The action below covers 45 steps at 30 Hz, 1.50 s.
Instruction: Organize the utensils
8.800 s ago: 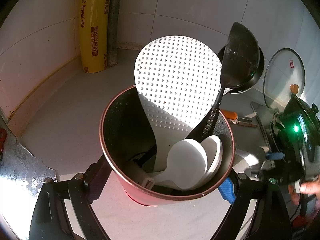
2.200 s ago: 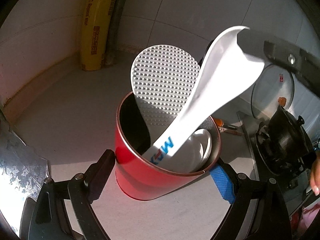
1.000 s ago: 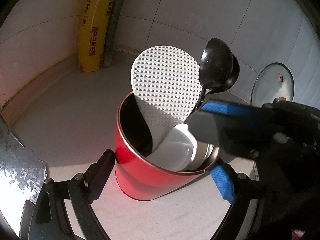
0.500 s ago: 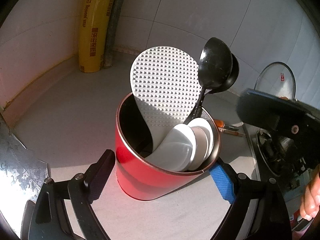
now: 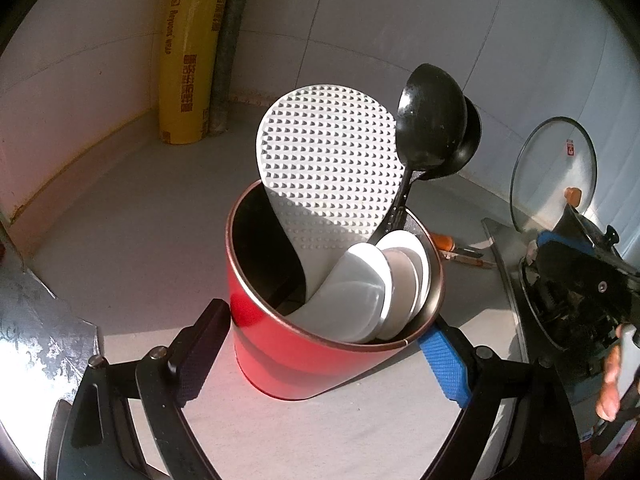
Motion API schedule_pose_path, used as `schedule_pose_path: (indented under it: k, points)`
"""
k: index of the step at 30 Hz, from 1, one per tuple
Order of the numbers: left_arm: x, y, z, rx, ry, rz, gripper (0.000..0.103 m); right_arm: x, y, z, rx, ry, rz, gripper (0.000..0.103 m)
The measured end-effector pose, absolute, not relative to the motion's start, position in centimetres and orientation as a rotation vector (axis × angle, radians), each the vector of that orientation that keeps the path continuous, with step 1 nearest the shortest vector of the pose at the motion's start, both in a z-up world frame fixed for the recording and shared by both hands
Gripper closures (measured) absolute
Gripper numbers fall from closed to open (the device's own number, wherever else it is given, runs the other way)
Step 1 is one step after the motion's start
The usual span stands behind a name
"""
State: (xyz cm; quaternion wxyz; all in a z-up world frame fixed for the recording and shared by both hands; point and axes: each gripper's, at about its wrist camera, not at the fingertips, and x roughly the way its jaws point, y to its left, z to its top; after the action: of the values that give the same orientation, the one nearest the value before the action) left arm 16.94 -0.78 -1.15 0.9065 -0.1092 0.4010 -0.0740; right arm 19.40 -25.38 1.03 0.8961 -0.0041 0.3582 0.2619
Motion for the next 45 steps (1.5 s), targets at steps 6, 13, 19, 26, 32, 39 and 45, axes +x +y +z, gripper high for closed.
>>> schedule_pose_path:
  k: [6,13,19,26,32,39,45]
  points:
    - [16.8,-0.9,-1.2,-0.225,0.834,-0.153,0.011,20.9,-29.0,-1.3,0.089,0.798,0.435,0.000]
    - [17.0,-0.9,-1.3,-0.226,0.836,-0.152,0.011,22.3,-31.4,-3.0,0.156,0.792,0.348,0.000]
    - [17.1,-0.8,-1.4,-0.227,0.834,-0.147,0.011,23.3,-31.5,-4.5,0.130,0.826,0.340,0.000]
    - [17.3,-0.9,-1.4,-0.212,0.843,-0.151,0.011,25.1,-31.4,-7.5,0.125,0.923,0.364,0.000]
    - [17.4,-1.0,-1.4,-0.200,0.849,-0.148,0.011,27.3,-29.2,-9.3,0.024,0.981,0.353,0.000]
    - [17.5,-1.2,-1.4,-0.190,0.863,-0.141,0.011,29.8,-26.4,-10.5,-0.180,0.989,0.253,0.000]
    - [17.8,-1.2,-1.6,-0.194,0.878,-0.135,0.011,30.9,-24.7,-10.7,-0.344,0.977,0.218,0.001]
